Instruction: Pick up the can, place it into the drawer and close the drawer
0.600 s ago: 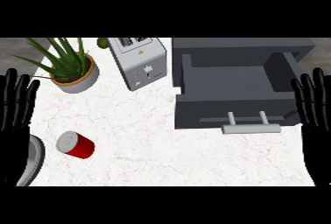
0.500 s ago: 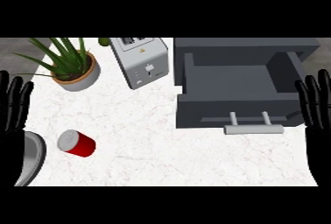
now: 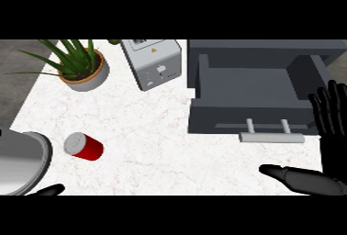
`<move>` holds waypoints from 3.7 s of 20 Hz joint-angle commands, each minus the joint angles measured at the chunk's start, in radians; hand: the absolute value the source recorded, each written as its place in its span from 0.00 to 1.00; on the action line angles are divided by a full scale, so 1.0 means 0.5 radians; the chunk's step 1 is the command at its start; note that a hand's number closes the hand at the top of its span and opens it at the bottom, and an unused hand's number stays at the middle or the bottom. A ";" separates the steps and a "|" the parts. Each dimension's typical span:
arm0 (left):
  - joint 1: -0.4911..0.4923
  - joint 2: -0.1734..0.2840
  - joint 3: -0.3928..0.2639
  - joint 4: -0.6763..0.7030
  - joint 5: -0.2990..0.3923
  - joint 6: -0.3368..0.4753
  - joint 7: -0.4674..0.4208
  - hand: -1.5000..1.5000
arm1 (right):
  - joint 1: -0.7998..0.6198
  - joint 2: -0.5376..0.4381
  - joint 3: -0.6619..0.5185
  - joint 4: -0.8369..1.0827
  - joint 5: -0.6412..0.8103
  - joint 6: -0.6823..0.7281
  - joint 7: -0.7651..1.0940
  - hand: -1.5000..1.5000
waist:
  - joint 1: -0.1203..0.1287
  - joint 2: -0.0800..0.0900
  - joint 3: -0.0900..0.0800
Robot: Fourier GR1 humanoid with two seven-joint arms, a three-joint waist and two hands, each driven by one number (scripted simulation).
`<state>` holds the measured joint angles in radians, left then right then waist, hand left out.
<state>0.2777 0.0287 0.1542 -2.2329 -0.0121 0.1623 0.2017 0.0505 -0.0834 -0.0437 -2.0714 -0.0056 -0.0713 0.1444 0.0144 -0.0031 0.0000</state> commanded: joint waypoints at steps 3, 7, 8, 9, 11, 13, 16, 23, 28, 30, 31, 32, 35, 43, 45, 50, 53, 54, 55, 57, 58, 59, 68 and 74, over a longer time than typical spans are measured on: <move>0.180 -0.012 0.064 -0.307 0.055 0.056 0.399 0.00 | 0.004 -0.073 -0.169 0.064 -0.145 0.050 0.132 0.00 | -0.016 0.003 0.001; 0.042 -0.041 0.036 -0.253 -0.044 0.105 0.433 0.00 | -0.060 -0.023 -0.076 0.102 -0.026 0.009 0.143 0.00 | -0.027 0.006 0.000; 0.230 -0.046 0.179 -0.223 0.168 -0.035 0.240 0.00 | 0.148 -0.034 -0.129 -0.018 -0.151 0.117 0.042 0.00 | -0.025 0.003 0.000; 0.106 -0.056 -0.046 -0.151 -0.047 0.138 0.256 0.00 | 0.027 -0.062 -0.156 -0.082 -0.150 0.067 0.224 0.00 | -0.030 0.004 0.000; -0.014 0.044 0.172 -0.224 0.064 0.046 0.459 0.00 | 0.040 -0.038 -0.131 -0.055 -0.083 0.052 0.176 0.00 | -0.029 0.005 0.000; 0.150 -0.056 -0.011 -0.042 -0.023 0.089 0.164 0.00 | 0.101 -0.062 -0.163 -0.154 -0.118 0.079 0.234 0.00 | -0.028 0.004 -0.001; -0.151 -0.056 -0.110 0.121 -0.195 0.188 0.345 0.00 | 0.114 -0.019 -0.149 -0.068 -0.110 0.098 0.074 0.00 | -0.042 0.007 0.000; 0.157 -0.057 -0.338 0.376 -0.149 0.372 -0.084 0.00 | 0.240 -0.027 -0.203 -0.106 -0.119 0.161 0.001 0.00 | -0.035 0.003 -0.001; -0.065 -0.041 -0.080 0.712 -0.015 0.234 -0.183 0.00 | 0.244 -0.039 -0.292 -0.064 -0.216 0.234 -0.025 0.00 | -0.036 0.005 -0.001; 0.036 -0.057 -0.316 0.641 -0.114 0.437 -0.206 0.00 | 0.308 0.018 -0.199 -0.271 -0.153 0.187 0.113 0.00 | -0.033 0.004 0.000; -0.026 -0.057 -0.344 0.968 -0.072 0.511 -0.422 0.00 | 0.026 -0.059 -0.255 -0.005 -0.106 0.130 0.116 0.00 | -0.026 0.009 -0.002; 0.007 -0.057 -0.119 0.956 0.027 0.338 -0.466 0.00 | 0.192 -0.085 -0.380 -0.156 -0.331 0.242 0.110 0.00 | -0.034 0.005 -0.001; -0.034 -0.057 -0.141 1.054 0.038 0.414 -0.505 0.00 | 0.256 -0.050 -0.297 -0.345 -0.206 0.200 0.216 0.00 | -0.034 0.004 -0.001; -0.030 -0.057 -0.192 1.354 0.145 0.482 -0.781 0.00 | 0.132 -0.081 -0.415 -0.149 -0.232 0.258 0.160 0.00 | -0.027 0.006 0.000; 0.024 -0.057 -0.155 1.391 0.174 0.455 -0.869 0.00 | 0.207 0.001 -0.356 -0.295 -0.211 0.215 0.230 0.00 | -0.027 0.005 0.000; -0.190 -0.057 -0.076 1.681 0.210 0.472 -0.902 0.00 | 0.283 0.004 -0.411 -0.366 -0.253 0.293 0.212 0.00 | -0.033 0.005 0.000; -0.371 0.075 0.165 2.027 0.385 0.252 -1.070 0.00 | 0.200 -0.112 -0.575 -0.235 -0.415 0.375 0.175 0.00 | -0.036 0.007 -0.001; -0.435 -0.055 0.089 2.132 0.309 0.377 -1.133 0.00 | 0.199 0.016 -0.367 -0.211 -0.152 0.285 0.133 0.00 | -0.034 0.007 -0.001; -0.404 0.122 0.265 2.214 0.448 0.176 -1.223 0.00 | 0.227 0.003 -0.400 -0.322 -0.219 0.288 0.193 0.00 | -0.035 0.007 -0.002; -0.246 -0.002 0.149 2.042 0.384 0.272 -1.182 0.00 | 0.339 0.006 -0.404 -0.401 -0.240 0.368 0.230 0.00 | -0.032 0.005 0.000; -0.479 -0.040 0.182 2.361 0.357 0.342 -1.313 0.00 | 0.280 0.001 -0.456 -0.222 -0.212 0.366 0.079 0.00 | -0.037 0.007 -0.001; -0.306 0.075 0.185 2.099 0.428 0.187 -1.167 0.00 | 0.223 -0.001 -0.474 -0.132 -0.242 0.387 0.030 0.00 | -0.029 0.006 0.000; -0.781 0.145 0.298 2.818 0.453 0.199 -1.515 0.00 | 0.095 0.011 -0.412 -0.178 -0.124 0.317 0.188 0.00 | -0.032 0.007 -0.001; -0.765 0.220 0.209 2.833 0.433 -0.007 -1.505 0.00 | 0.015 -0.093 -0.532 -0.255 -0.265 0.331 0.351 0.00 | -0.030 0.005 0.000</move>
<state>-0.1241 0.1265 0.2955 -0.7834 0.2189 0.1897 -0.5632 0.0935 -0.1027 -0.2846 -2.2209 -0.1205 0.0859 0.3073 -0.0034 0.0003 -0.0005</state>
